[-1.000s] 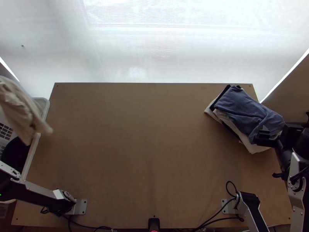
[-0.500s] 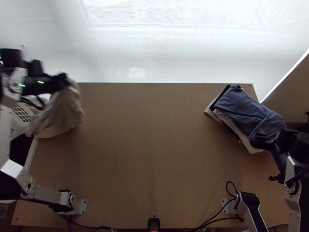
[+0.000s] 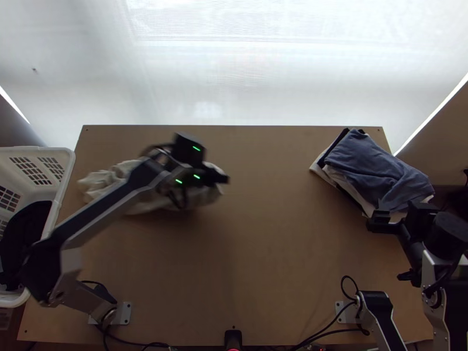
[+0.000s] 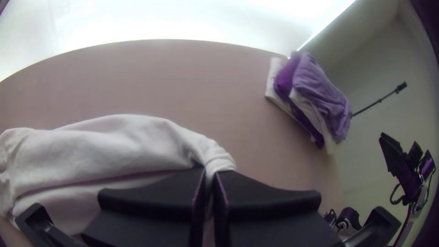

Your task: Fold the t-shirt

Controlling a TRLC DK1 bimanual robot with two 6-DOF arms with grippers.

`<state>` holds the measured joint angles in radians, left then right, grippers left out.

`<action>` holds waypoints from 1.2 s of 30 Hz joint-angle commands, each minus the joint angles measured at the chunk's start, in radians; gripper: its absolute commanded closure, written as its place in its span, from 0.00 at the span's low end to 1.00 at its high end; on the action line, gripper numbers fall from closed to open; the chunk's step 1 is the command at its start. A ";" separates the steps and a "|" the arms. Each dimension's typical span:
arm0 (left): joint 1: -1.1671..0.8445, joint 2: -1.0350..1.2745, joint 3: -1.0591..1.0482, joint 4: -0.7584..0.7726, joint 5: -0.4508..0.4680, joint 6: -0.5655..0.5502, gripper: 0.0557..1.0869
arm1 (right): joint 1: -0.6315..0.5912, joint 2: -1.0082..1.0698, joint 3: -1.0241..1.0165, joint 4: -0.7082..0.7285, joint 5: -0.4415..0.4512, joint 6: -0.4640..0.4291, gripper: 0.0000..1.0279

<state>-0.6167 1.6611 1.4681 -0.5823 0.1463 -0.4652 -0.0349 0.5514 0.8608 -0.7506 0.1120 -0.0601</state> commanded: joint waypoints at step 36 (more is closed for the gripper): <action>-0.121 0.637 0.695 0.430 -0.361 0.102 0.04 | 0.141 -0.139 -0.218 0.109 0.002 -0.044 0.12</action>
<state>-0.6949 2.2356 2.0418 -0.1528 -0.1844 -0.4469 0.0746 0.4316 0.6918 -0.6640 0.1127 -0.0879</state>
